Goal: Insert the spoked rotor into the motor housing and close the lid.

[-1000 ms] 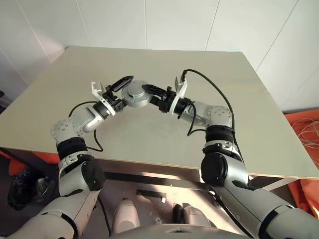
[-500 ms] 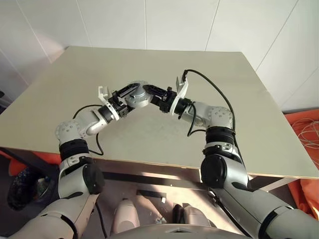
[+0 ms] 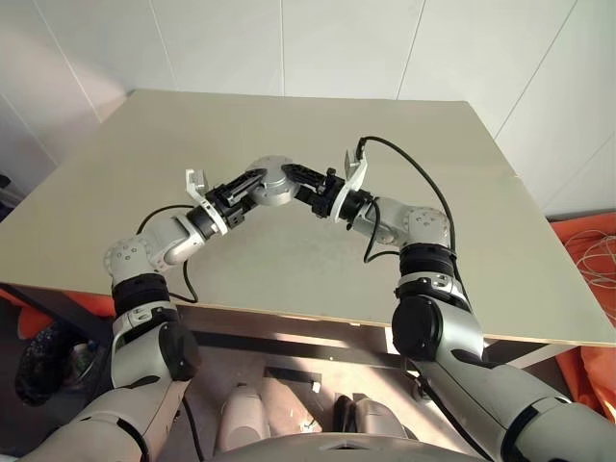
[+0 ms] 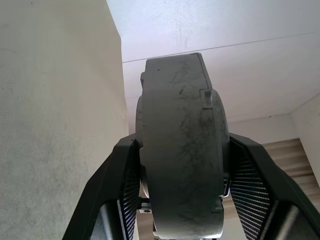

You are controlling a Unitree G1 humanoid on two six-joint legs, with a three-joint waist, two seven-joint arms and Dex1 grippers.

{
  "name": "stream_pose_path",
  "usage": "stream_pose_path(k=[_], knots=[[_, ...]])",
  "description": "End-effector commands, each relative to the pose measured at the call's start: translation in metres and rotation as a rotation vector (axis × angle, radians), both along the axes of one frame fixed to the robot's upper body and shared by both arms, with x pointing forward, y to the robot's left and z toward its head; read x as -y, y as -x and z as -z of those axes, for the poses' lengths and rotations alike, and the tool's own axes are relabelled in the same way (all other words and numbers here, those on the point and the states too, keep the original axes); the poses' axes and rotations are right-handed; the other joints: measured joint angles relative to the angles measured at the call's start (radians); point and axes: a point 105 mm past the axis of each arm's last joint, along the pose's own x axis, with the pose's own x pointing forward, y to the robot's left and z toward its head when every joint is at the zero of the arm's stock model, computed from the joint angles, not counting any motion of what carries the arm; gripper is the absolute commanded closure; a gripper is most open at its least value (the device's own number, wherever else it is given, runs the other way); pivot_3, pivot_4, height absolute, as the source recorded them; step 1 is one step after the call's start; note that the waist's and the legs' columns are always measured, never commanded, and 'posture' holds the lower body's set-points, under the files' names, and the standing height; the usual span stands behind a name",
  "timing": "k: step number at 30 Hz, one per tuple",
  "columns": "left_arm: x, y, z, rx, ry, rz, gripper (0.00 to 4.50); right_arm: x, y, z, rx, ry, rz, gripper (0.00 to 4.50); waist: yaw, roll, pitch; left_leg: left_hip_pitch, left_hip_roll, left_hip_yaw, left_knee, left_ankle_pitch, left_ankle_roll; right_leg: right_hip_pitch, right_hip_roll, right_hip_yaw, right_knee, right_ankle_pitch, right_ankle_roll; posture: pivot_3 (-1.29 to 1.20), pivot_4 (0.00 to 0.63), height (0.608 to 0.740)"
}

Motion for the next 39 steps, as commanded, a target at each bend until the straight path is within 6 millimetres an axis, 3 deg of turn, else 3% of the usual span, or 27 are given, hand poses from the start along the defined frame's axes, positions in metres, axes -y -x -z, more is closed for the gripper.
stream_pose_path(k=[1,7,15,21,27,39], knots=[[-0.004,0.0,-0.015,0.068,-0.036,-0.016,2.34,0.001,-0.005,-0.025,0.079,-0.033,0.01,2.44,0.0,0.0,0.0,0.0,0.0,0.0,0.0,0.0,0.0,0.0,0.0,0.0,0.0,0.0,0.0,0.0,0.0,0.74],[-0.008,0.0,-0.02,0.089,-0.024,-0.034,2.34,0.004,-0.009,-0.017,0.083,0.011,0.036,2.44,0.0,0.0,0.0,0.0,0.0,0.0,0.002,0.0,0.0,0.0,0.0,0.0,0.002,0.0,0.0,0.0,0.0,0.74],[-0.009,0.0,-0.017,0.094,-0.045,-0.052,2.34,0.006,-0.016,-0.013,0.123,0.079,0.091,0.05,0.0,0.0,0.0,0.0,0.0,0.0,0.003,0.0,0.0,0.0,0.0,0.0,0.003,0.0,0.0,0.0,0.0,0.74],[-0.03,-0.011,-0.016,0.129,-0.137,-0.21,2.34,0.025,-0.029,0.001,0.124,0.169,0.206,0.05,-0.001,0.0,0.0,0.001,0.0,0.0,0.004,0.0,0.0,0.0,-0.001,0.001,0.005,0.0,0.0,0.0,0.0,0.74],[-0.062,-0.018,-0.015,0.149,-0.217,-0.391,2.34,0.041,-0.035,-0.002,0.137,0.177,0.25,0.05,-0.005,0.0,0.0,0.001,0.0,0.0,0.004,0.0,0.0,0.0,0.0,0.001,0.005,0.0,0.0,0.0,0.0,0.74],[-0.105,-0.013,0.03,-0.054,-0.299,-0.604,2.34,0.052,-0.04,0.001,0.123,0.198,0.283,0.05,-0.007,0.0,0.0,0.001,0.0,0.0,0.005,0.0,0.0,0.0,0.0,0.001,0.006,0.0,0.0,0.0,0.0,0.74]])
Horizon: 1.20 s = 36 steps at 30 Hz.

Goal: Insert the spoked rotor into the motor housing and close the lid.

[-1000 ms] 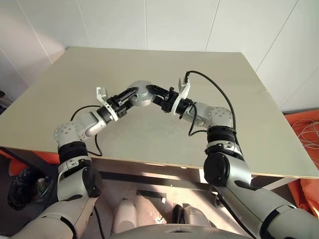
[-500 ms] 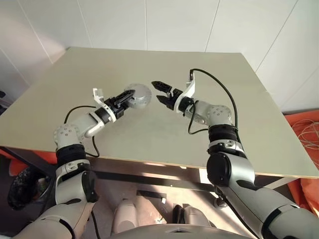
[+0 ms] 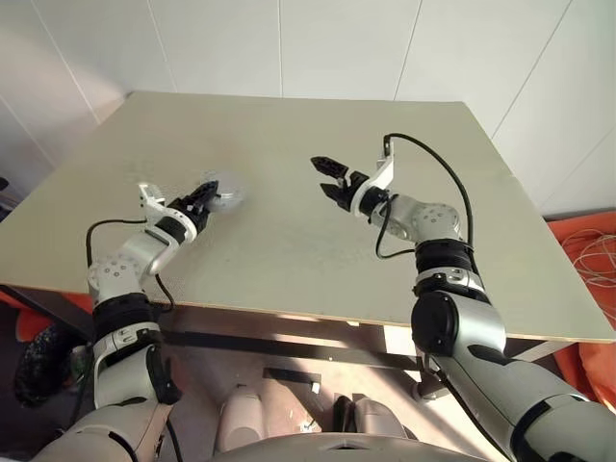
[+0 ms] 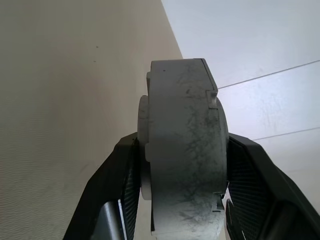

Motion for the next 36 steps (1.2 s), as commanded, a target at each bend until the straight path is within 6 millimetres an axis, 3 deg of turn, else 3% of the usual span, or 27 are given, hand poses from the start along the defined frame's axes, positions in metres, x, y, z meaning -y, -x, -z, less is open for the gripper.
stream_pose_path(k=[1,10,18,20,23,31,36], knots=[[-0.018,0.0,-0.017,0.056,-0.031,-0.081,2.34,0.002,-0.005,-0.018,0.05,-0.013,0.013,0.05,0.0,0.0,0.0,0.0,0.0,0.0,0.0,0.0,0.0,0.0,0.0,0.0,0.0,0.0,0.0,0.0,0.0,0.74],[-0.03,0.005,0.001,-0.023,-0.091,-0.134,2.34,0.0,-0.006,-0.018,0.048,-0.009,0.01,0.05,0.001,-0.001,0.0,0.0,0.0,0.0,0.001,0.0,0.0,0.0,0.0,0.0,0.0,0.0,0.0,0.0,0.0,0.74],[-0.042,0.009,0.007,-0.063,-0.135,-0.163,0.01,0.001,-0.008,-0.017,0.039,-0.005,0.021,0.0,-0.001,-0.001,0.0,0.001,0.0,0.0,0.001,0.0,0.0,0.0,0.0,0.0,0.002,0.0,0.0,0.0,0.0,0.74],[-0.041,0.011,0.013,-0.099,-0.135,-0.141,0.01,0.001,-0.008,-0.015,0.027,-0.004,0.02,0.0,-0.001,-0.001,0.0,0.001,0.0,0.0,0.001,0.0,0.0,0.0,0.0,0.0,0.002,0.0,0.0,0.0,0.0,0.74],[-0.024,0.021,0.026,-0.173,-0.191,0.006,0.01,0.001,-0.009,-0.011,0.005,0.006,0.022,0.0,-0.001,-0.002,0.0,0.001,0.0,0.0,0.002,0.0,0.0,0.0,0.0,0.0,0.002,0.0,0.0,0.0,0.0,0.74],[0.021,0.058,0.031,-0.224,-0.288,0.427,0.01,0.0,-0.01,-0.008,-0.008,0.023,0.019,0.0,0.001,-0.001,-0.001,0.002,-0.001,0.0,0.002,0.0,0.0,0.0,-0.001,0.001,0.004,0.0,0.0,0.0,0.0,0.74],[0.027,0.067,0.033,-0.222,-0.329,0.509,0.01,0.002,-0.01,-0.006,-0.009,0.044,0.025,0.0,0.002,-0.001,-0.001,0.005,-0.001,0.0,0.003,0.0,0.0,0.003,-0.001,0.001,0.004,0.0,0.0,0.0,0.0,0.74]])
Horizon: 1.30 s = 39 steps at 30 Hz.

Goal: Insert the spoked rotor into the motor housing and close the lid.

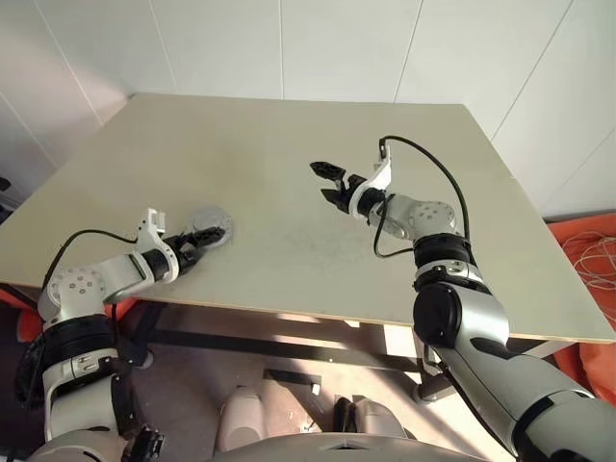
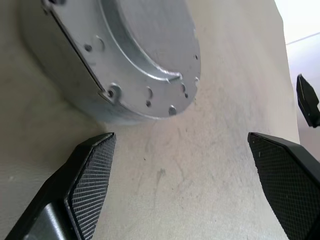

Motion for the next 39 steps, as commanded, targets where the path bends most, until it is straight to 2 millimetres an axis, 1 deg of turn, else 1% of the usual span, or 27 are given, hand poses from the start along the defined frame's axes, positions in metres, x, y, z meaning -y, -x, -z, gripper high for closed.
stream_pose_path(k=[1,5,8,10,13,15,18,20,24,26,28,32,34,35,39], knots=[[0.017,0.008,0.003,-0.015,-0.004,0.111,0.01,0.004,-0.005,-0.015,0.052,0.013,0.013,0.0,0.0,0.0,0.0,0.0,0.0,0.0,0.0,0.0,0.0,0.0,0.0,0.0,0.0,0.0,0.0,0.0,0.0,0.74],[0.035,0.01,-0.003,0.047,-0.1,0.216,0.01,0.006,-0.004,-0.015,0.081,0.053,0.007,0.0,0.001,0.0,0.0,0.0,0.0,0.0,0.0,0.0,0.0,0.001,-0.001,0.0,0.001,0.0,0.0,0.0,0.0,0.74],[0.057,0.004,-0.039,0.298,-0.213,0.332,0.01,0.0,0.006,-0.026,0.201,0.108,-0.084,0.0,0.002,0.0,0.0,0.0,0.0,0.0,0.0,0.0,0.0,0.001,-0.001,-0.001,0.001,0.0,0.0,0.0,0.0,0.74],[0.063,0.005,-0.055,0.4,-0.247,0.385,0.01,-0.004,0.015,-0.029,0.276,0.151,-0.139,0.0,0.0,-0.001,0.0,-0.002,0.001,0.0,0.0,0.0,-0.001,0.001,0.0,-0.002,0.001,0.0,0.0,0.0,0.0,0.74],[0.065,0.004,-0.074,0.504,-0.29,0.425,0.01,-0.001,0.026,-0.029,0.408,0.27,-0.196,0.0,-0.002,-0.001,0.0,-0.003,0.002,0.0,0.0,0.0,-0.001,0.001,0.0,-0.001,0.001,0.0,-0.001,0.0,0.0,0.74],[0.063,-0.001,-0.085,0.583,-0.354,0.428,0.01,0.004,0.033,-0.022,0.511,0.413,-0.235,0.0,-0.001,-0.001,0.0,-0.002,0.001,0.0,0.0,0.0,-0.001,0.001,0.0,-0.001,0.001,0.0,0.0,0.0,0.0,0.74],[0.057,-0.007,-0.096,0.723,-0.453,0.399,0.01,0.019,0.04,-0.013,0.669,0.596,-0.264,0.0,-0.001,-0.001,0.0,-0.001,0.001,0.0,0.0,0.0,-0.001,0.003,0.0,0.0,0.0,-0.001,0.0,0.0,0.0,0.74],[0.055,-0.006,-0.096,0.783,-0.507,0.408,0.01,0.026,0.047,-0.01,0.725,0.637,-0.308,0.0,-0.002,-0.001,0.0,-0.001,0.001,0.0,0.0,0.0,-0.001,0.004,0.0,0.0,0.0,-0.004,0.006,0.0,0.0,0.74],[0.054,-0.003,-0.094,0.856,-0.551,0.419,0.01,0.032,0.064,-0.011,0.782,0.635,-0.407,0.0,-0.005,-0.001,0.0,0.0,0.001,0.0,0.0,0.0,0.0,0.004,0.0,0.0,0.0,-0.004,0.005,0.0,0.0,0.74],[0.055,-0.003,-0.092,0.863,-0.545,0.417,0.01,0.035,0.063,-0.004,0.775,0.676,-0.413,0.0,-0.006,-0.001,0.0,0.001,0.001,0.0,0.0,-0.001,0.002,0.004,0.001,0.0,0.001,-0.001,0.001,0.0,0.0,0.74],[0.056,-0.005,-0.091,0.875,-0.54,0.4,0.01,0.033,0.061,-0.001,0.774,0.697,-0.41,0.0,-0.006,-0.001,0.0,0.002,0.001,0.001,0.0,-0.001,0.003,0.005,0.001,0.0,0.001,-0.001,0.001,0.0,0.0,0.74],[0.059,-0.008,-0.088,0.876,-0.554,0.381,0.01,0.027,0.061,0.0,0.783,0.704,-0.414,0.0,-0.007,-0.001,0.0,0.007,0.001,0.001,0.0,-0.002,0.003,0.009,0.001,0.0,0.001,-0.002,0.002,0.0,0.0,0.74],[0.06,-0.009,-0.089,0.88,-0.549,0.374,0.01,0.024,0.061,0.001,0.784,0.712,-0.413,0.0,-0.008,-0.001,0.0,0.01,0.001,0.001,0.0,-0.002,0.003,0.011,0.001,0.0,0.001,-0.004,0.006,0.0,0.0,0.74],[0.061,-0.01,-0.09,0.882,-0.547,0.369,0.01,0.024,0.06,0.002,0.784,0.718,-0.413,0.0,-0.008,-0.001,0.0,0.013,0.001,0.001,0.0,-0.002,0.003,0.012,0.001,0.001,0.001,-0.004,0.006,0.0,0.0,0.74],[0.063,-0.012,-0.087,0.879,-0.56,0.355,0.01,0.025,0.055,0.007,0.783,0.757,-0.385,0.0,-0.008,-0.001,0.0,0.014,0.001,0.001,0.0,-0.002,0.003,0.012,0.001,0.001,0.001,-0.004,0.006,0.0,0.0,0.74]])
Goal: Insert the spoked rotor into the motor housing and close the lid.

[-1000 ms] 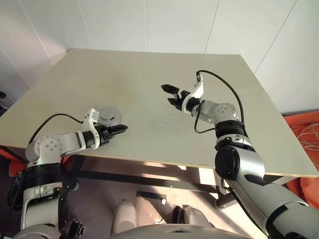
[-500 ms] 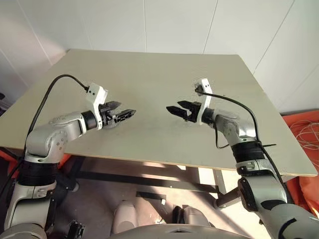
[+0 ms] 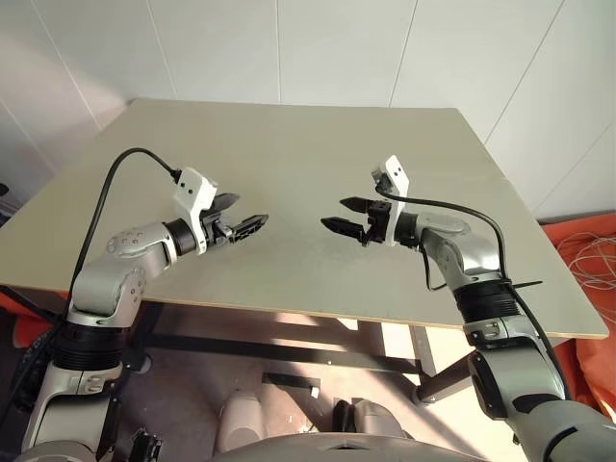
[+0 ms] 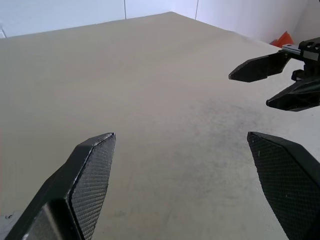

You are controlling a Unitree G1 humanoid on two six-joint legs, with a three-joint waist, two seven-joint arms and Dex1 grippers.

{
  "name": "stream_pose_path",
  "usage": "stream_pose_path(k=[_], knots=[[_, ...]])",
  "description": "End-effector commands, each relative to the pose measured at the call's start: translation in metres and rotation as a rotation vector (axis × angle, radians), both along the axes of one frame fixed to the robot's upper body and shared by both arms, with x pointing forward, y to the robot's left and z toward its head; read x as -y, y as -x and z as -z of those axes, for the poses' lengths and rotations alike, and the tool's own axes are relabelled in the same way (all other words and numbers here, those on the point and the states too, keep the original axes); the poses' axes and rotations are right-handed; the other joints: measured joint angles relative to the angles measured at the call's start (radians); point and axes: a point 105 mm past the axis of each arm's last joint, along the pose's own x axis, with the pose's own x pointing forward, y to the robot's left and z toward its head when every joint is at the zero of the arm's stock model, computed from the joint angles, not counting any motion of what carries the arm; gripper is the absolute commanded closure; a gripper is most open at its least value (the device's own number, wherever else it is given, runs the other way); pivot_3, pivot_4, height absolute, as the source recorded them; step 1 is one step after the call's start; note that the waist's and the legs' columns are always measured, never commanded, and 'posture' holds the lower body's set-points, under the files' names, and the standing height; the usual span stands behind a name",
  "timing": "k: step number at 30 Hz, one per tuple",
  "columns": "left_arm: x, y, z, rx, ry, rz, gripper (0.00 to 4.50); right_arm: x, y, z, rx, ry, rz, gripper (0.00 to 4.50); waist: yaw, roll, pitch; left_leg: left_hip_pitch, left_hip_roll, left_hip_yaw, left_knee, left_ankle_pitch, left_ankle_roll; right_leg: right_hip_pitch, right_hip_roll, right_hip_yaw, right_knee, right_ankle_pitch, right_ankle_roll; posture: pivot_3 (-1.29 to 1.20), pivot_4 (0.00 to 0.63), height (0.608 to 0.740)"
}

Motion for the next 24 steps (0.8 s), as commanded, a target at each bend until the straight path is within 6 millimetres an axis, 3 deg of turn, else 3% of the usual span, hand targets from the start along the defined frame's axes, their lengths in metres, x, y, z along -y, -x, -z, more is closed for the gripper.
stream_pose_path(k=[1,4,11,24], knots=[[0.0,-0.004,-0.01,0.06,-0.011,-0.021,0.01,0.0,-0.006,-0.008,0.076,0.013,0.025,0.0,0.0,0.0,0.0,0.0,0.0,0.0,0.0,0.0,0.0,0.0,0.0,0.0,0.0,0.0,0.0,0.0,0.0,0.74],[-0.002,-0.01,-0.011,0.103,-0.006,-0.076,0.01,0.006,-0.011,-0.006,0.181,0.049,0.085,0.0,0.0,0.0,0.0,0.0,0.0,0.0,0.0,0.0,0.0,0.0,0.0,0.0,0.0,0.0,0.0,0.0,0.0,0.74],[0.004,-0.013,-0.003,0.14,-0.009,-0.077,0.01,0.002,-0.005,-0.005,0.139,0.007,0.025,0.0,-0.002,0.0,0.0,0.0,0.0,0.0,0.0,0.0,0.0,0.0,0.0,0.0,-0.001,0.0,0.0,0.0,0.0,0.74],[0.008,-0.01,0.013,0.077,0.054,-0.044,0.01,0.006,-0.016,0.006,0.162,0.024,0.101,0.0,-0.002,0.0,0.0,0.0,0.0,0.0,0.0,0.0,0.001,0.0,0.0,0.0,-0.001,0.001,-0.002,0.0,0.0,0.74]])
